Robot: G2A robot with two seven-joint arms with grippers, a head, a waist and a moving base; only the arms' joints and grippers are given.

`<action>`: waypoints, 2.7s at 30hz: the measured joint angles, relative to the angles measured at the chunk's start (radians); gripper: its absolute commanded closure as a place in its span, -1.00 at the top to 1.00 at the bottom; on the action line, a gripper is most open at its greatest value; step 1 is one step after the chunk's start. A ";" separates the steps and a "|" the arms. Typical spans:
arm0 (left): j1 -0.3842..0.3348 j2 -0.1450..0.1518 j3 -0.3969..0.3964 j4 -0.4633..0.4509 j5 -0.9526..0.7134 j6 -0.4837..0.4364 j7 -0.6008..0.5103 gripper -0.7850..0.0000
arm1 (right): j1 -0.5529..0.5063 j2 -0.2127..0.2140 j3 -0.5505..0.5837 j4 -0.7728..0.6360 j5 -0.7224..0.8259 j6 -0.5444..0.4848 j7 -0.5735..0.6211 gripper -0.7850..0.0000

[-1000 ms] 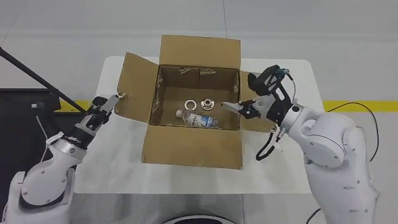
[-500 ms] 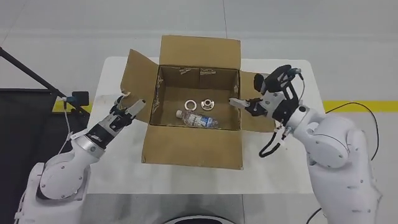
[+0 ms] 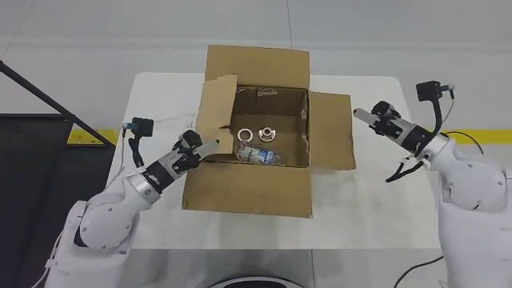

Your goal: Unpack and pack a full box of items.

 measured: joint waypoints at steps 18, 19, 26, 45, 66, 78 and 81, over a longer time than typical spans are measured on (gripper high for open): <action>-0.037 0.009 0.067 0.034 0.020 0.085 -0.004 1.00 | 0.056 0.014 -0.055 0.140 0.014 0.064 0.102 1.00; -0.037 0.009 0.068 0.034 0.020 0.085 -0.002 1.00 | 0.067 0.015 -0.062 0.159 0.025 0.061 0.122 1.00; -0.041 0.012 0.070 0.023 0.012 0.085 0.023 1.00 | 0.138 0.022 -0.118 0.286 0.138 0.016 0.228 1.00; 0.034 0.036 -0.156 -0.073 -0.142 0.027 -0.009 1.00 | 0.292 0.032 -0.194 0.500 0.633 -0.106 0.458 1.00; 0.223 0.084 -0.345 -0.002 -0.410 0.010 -0.505 1.00 | 0.268 0.013 -0.429 0.226 0.489 -0.193 0.211 1.00; 0.171 0.100 -0.227 0.025 -0.480 0.016 -0.590 1.00 | 0.233 0.014 -0.509 0.155 0.251 -0.165 0.059 1.00; 0.164 0.103 -0.217 0.021 -0.495 0.015 -0.592 1.00 | 0.231 0.015 -0.521 0.150 0.233 -0.167 0.055 1.00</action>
